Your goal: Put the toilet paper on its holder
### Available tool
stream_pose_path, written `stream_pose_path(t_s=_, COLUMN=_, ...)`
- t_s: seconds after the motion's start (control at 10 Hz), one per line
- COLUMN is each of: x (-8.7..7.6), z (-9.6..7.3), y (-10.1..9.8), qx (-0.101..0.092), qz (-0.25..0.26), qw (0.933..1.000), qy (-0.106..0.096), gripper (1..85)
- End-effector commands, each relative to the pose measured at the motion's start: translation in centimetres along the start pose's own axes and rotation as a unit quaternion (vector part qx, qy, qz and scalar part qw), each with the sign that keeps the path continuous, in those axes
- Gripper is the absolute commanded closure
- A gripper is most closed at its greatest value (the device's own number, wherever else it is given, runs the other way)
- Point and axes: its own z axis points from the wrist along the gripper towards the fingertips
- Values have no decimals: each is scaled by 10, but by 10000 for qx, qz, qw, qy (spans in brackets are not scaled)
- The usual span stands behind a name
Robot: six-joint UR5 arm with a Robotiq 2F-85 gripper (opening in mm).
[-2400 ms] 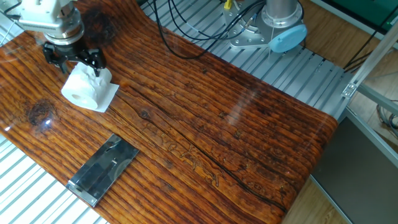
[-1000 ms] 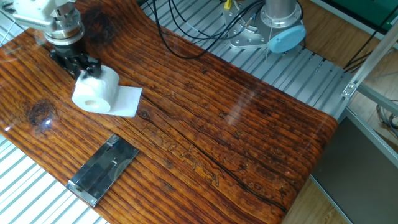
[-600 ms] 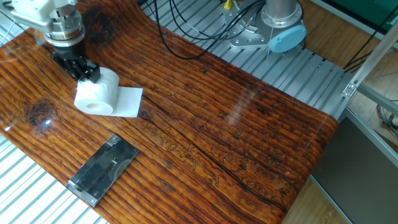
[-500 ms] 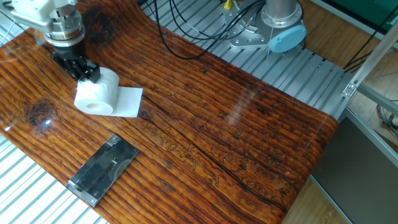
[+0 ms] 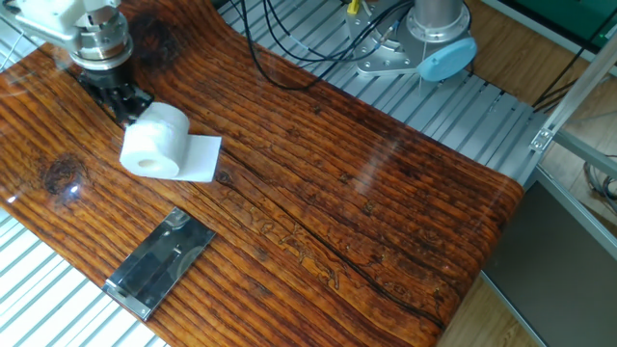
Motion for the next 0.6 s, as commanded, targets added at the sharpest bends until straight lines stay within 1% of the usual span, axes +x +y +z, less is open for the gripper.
stream_pose_path(t_s=0.0, x=17, z=-10, y=12, qx=-220, qz=-434, qw=9982, qy=355, gripper=197)
stream_pose_path(t_s=0.1, x=18, z=-12, y=19, qx=-354, qz=-526, qw=9972, qy=394, gripper=97)
stream_pose_path(t_s=0.2, x=15, z=-15, y=23, qx=-406, qz=-534, qw=9971, qy=358, gripper=87)
stream_pose_path(t_s=0.3, x=14, z=-17, y=20, qx=-319, qz=-549, qw=9973, qy=366, gripper=90)
stream_pose_path(t_s=0.5, x=11, z=-24, y=23, qx=-263, qz=-495, qw=9976, qy=396, gripper=100)
